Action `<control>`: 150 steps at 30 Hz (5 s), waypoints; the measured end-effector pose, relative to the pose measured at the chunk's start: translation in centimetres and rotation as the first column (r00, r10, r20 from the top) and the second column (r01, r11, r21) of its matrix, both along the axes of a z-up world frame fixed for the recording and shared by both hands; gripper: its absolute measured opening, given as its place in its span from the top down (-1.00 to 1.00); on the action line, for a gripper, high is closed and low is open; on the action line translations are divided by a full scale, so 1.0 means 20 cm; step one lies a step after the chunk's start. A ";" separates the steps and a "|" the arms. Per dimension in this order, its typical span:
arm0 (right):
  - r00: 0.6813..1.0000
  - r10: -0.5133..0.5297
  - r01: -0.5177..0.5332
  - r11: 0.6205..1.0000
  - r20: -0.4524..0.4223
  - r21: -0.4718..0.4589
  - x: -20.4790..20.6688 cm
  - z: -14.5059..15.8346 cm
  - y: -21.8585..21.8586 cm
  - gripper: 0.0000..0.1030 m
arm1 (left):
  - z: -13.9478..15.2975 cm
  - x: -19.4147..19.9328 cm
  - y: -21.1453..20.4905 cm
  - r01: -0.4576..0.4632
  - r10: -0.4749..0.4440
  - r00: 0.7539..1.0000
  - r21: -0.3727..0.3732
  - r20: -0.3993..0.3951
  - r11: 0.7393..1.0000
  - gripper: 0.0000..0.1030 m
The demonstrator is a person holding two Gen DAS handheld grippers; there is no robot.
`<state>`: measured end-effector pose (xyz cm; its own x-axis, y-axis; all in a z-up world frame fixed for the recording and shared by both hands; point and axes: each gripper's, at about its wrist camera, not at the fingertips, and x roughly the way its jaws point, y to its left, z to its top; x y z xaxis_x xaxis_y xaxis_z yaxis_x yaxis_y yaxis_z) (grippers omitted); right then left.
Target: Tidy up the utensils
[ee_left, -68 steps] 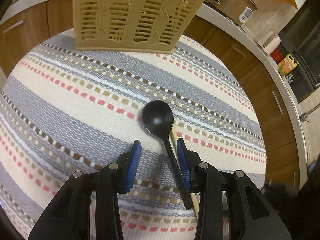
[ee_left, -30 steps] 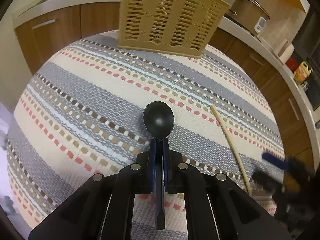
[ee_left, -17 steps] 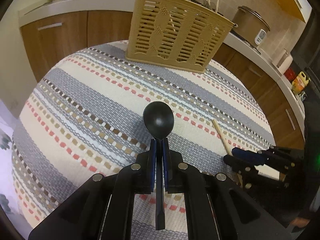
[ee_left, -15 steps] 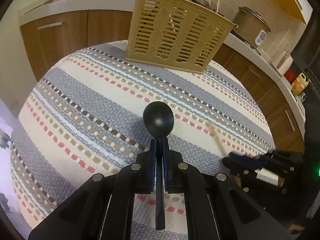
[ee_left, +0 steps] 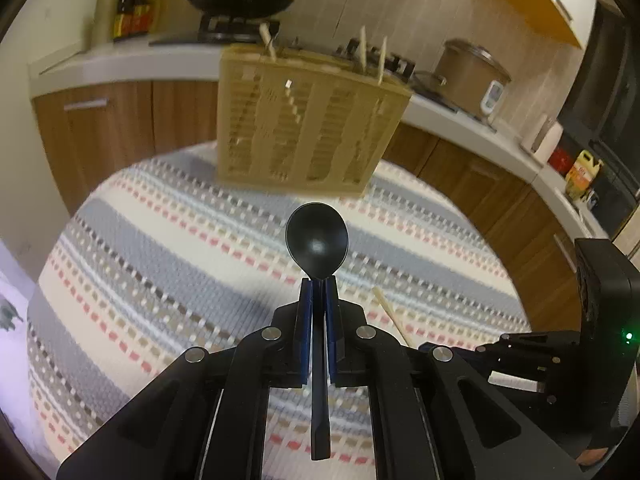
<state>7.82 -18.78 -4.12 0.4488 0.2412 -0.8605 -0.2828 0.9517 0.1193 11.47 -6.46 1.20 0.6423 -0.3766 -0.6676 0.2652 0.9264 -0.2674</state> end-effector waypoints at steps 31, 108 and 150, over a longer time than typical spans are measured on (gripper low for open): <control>0.811 -0.222 0.031 0.940 0.542 0.339 0.57 0.92 -0.32 0.92 | 0.77 0.41 -0.03 0.041 0.132 0.849 -0.312 0.512 0.949 0.92; 0.577 -0.350 0.322 0.928 0.738 0.188 -0.01 0.42 -0.31 -0.85 | 0.24 -0.22 0.02 -0.395 0.319 0.706 -0.023 0.632 0.918 -0.83; 0.606 -0.232 0.306 0.951 0.761 0.047 -0.03 0.34 -0.14 -0.85 | 0.05 -0.06 -0.06 -0.466 0.308 0.771 0.163 0.557 0.870 -0.85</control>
